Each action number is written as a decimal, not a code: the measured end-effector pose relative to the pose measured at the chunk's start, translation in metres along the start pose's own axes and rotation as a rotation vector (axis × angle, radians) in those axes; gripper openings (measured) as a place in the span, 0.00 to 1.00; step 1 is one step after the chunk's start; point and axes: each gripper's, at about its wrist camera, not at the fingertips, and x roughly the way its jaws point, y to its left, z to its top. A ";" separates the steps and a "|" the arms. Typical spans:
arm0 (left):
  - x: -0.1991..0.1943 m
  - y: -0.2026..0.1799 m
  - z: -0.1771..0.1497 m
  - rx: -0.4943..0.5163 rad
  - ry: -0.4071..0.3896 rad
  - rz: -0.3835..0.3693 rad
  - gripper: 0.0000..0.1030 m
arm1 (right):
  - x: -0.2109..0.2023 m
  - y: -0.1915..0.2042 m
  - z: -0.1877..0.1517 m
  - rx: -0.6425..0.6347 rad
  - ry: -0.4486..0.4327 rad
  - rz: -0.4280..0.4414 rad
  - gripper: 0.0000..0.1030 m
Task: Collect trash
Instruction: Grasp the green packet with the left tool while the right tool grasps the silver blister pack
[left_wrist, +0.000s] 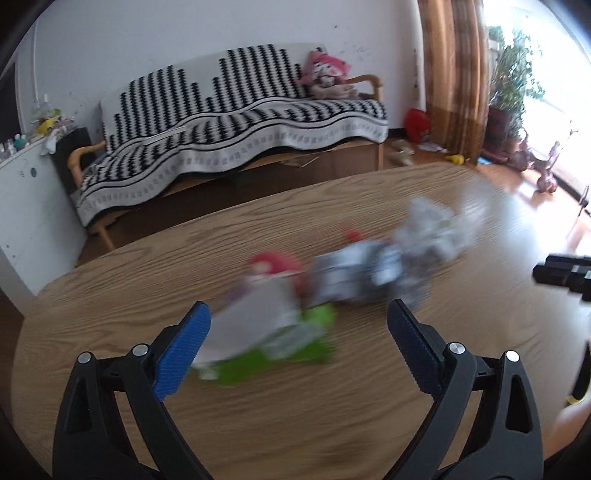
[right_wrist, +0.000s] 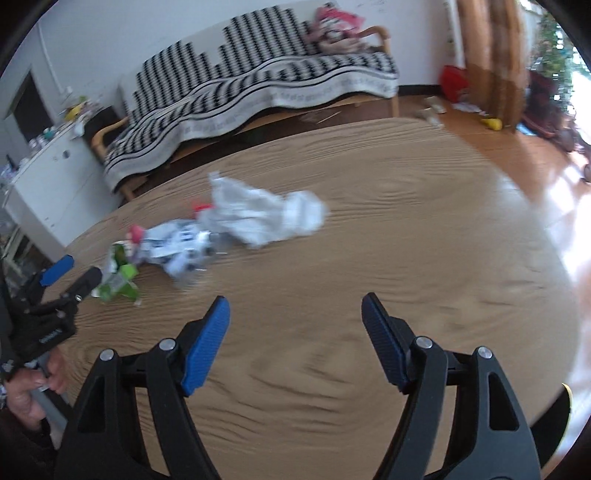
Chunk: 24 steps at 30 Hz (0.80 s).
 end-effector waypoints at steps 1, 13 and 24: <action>0.004 0.008 -0.004 0.008 0.005 0.009 0.91 | 0.010 0.011 0.003 0.000 0.017 0.020 0.69; 0.051 0.024 -0.014 0.146 0.027 -0.028 0.91 | 0.104 0.060 0.032 0.124 0.142 0.051 0.58; 0.049 0.008 -0.020 0.243 0.061 0.009 0.53 | 0.095 0.069 0.032 0.040 0.116 0.043 0.05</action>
